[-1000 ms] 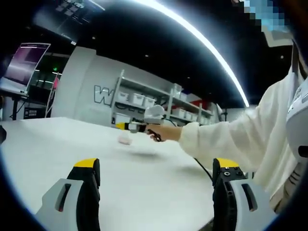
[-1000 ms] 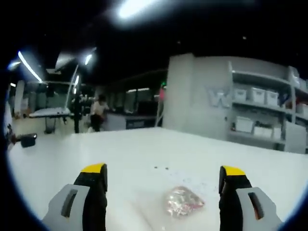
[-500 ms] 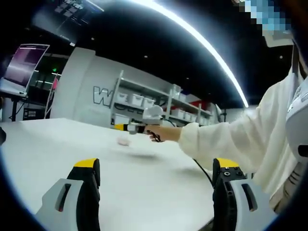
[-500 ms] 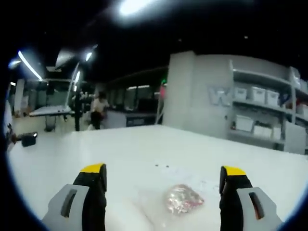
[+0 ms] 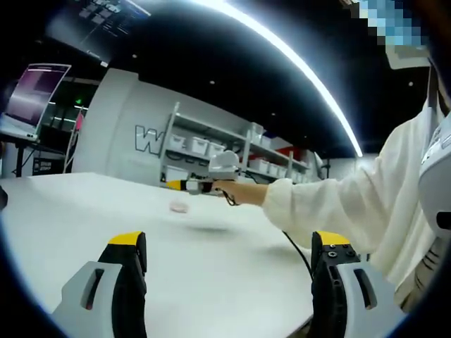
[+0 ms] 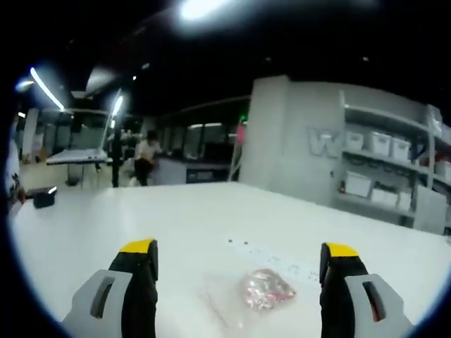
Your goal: Open the resealable bag by pulling the two sides of the seal apart until the entire bag opening is separated and visibly accessible.
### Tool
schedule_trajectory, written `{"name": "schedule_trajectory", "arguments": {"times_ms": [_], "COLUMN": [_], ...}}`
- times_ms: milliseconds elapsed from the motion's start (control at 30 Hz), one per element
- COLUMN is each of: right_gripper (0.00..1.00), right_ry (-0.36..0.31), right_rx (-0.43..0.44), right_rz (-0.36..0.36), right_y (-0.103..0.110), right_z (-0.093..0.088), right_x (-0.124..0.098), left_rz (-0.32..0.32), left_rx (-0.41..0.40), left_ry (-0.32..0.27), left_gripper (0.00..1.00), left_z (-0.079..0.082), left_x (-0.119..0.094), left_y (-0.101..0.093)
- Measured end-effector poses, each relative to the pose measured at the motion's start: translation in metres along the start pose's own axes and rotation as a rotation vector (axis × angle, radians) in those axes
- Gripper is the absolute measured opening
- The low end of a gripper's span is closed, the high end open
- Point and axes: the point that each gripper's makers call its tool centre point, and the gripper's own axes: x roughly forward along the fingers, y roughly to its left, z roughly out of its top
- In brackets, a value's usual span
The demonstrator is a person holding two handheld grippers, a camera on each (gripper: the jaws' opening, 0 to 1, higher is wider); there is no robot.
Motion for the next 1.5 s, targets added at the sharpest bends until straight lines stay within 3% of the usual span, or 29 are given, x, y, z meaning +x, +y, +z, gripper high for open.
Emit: {"name": "schedule_trajectory", "arguments": {"times_ms": [1100, 1500], "right_gripper": [0.94, 0.91], "right_ry": [-0.01, -0.004], "right_rx": [-0.036, -0.047], "right_rz": [-0.007, 0.008], "right_y": [-0.016, -0.012], "right_z": [0.01, 0.009], "right_x": [-0.037, -0.052], "left_rz": [-0.01, -0.02], "left_rx": [-0.001, -0.003], "left_ry": [-0.01, -0.008], "left_gripper": [0.96, 0.96], "left_z": [0.004, 0.004], "left_x": [-0.002, -0.001], "left_y": [-0.009, -0.012]}}
